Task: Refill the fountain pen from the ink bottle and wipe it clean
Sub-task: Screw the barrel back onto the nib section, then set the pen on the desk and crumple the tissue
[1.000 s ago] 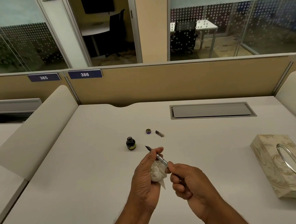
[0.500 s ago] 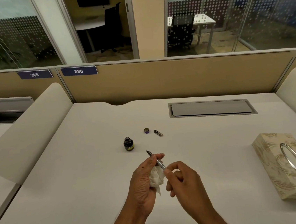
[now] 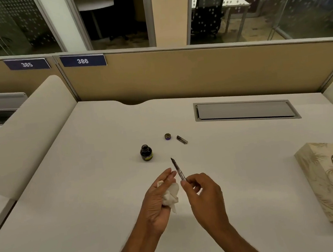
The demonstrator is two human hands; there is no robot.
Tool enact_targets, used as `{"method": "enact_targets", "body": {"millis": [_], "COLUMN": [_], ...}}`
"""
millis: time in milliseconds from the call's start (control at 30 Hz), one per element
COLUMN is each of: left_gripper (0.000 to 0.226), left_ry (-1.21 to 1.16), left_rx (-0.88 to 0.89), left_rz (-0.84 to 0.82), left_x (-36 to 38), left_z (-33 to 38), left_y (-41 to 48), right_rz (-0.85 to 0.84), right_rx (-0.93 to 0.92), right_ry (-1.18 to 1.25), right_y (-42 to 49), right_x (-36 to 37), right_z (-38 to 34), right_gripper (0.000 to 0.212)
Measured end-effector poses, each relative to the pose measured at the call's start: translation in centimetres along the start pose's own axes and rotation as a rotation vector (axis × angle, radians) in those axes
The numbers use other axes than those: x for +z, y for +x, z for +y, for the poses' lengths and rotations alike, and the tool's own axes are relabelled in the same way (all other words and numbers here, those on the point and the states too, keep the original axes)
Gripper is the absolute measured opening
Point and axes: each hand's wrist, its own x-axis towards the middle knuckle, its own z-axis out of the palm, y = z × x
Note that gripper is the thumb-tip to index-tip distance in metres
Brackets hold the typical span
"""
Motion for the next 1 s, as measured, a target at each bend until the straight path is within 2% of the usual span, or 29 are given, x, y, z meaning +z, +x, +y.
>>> {"method": "enact_targets", "body": {"millis": [233, 533, 1000], "left_gripper": [0.033, 0.031, 0.030], "left_ry": [-0.028, -0.030, -0.051], "left_rx": [0.030, 0.034, 0.012], "left_rz": [-0.006, 0.051, 0.063], "left_x": [-2.5, -3.4, -4.0], "left_z": [-0.4, -1.2, -1.6], "left_y": [1.7, 3.4, 5.2], "right_rz": [0.088, 0.081, 0.098], "right_rx": [0.024, 0.044, 0.029], "right_ry": [-0.178, -0.389, -0.496], "right_y": [1.9, 3.3, 3.7], "right_x": [3.4, 6.9, 8.0], "right_z": [3.6, 6.3, 8.5], "right_gripper": [0.008, 0.010, 0.014]}}
